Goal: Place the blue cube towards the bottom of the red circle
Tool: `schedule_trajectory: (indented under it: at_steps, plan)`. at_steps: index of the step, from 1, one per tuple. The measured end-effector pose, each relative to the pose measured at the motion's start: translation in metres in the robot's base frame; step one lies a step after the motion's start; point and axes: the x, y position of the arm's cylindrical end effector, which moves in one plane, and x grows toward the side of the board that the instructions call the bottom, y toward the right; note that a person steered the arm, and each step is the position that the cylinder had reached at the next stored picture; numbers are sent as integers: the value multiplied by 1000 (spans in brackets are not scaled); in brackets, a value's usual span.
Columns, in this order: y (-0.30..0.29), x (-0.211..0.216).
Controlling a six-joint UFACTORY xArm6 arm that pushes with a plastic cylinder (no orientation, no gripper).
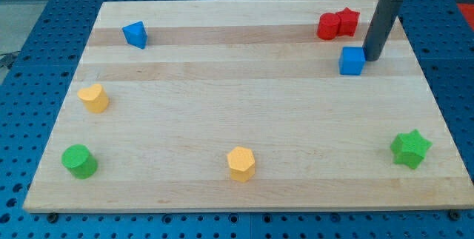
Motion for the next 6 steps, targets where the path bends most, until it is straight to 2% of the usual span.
schedule_trajectory:
  at_steps: [1,2,3,5,6]
  plan:
    - [9,38]
    - [11,40]
    - [-3,61]
    - [-25,58]
    - [-25,41]
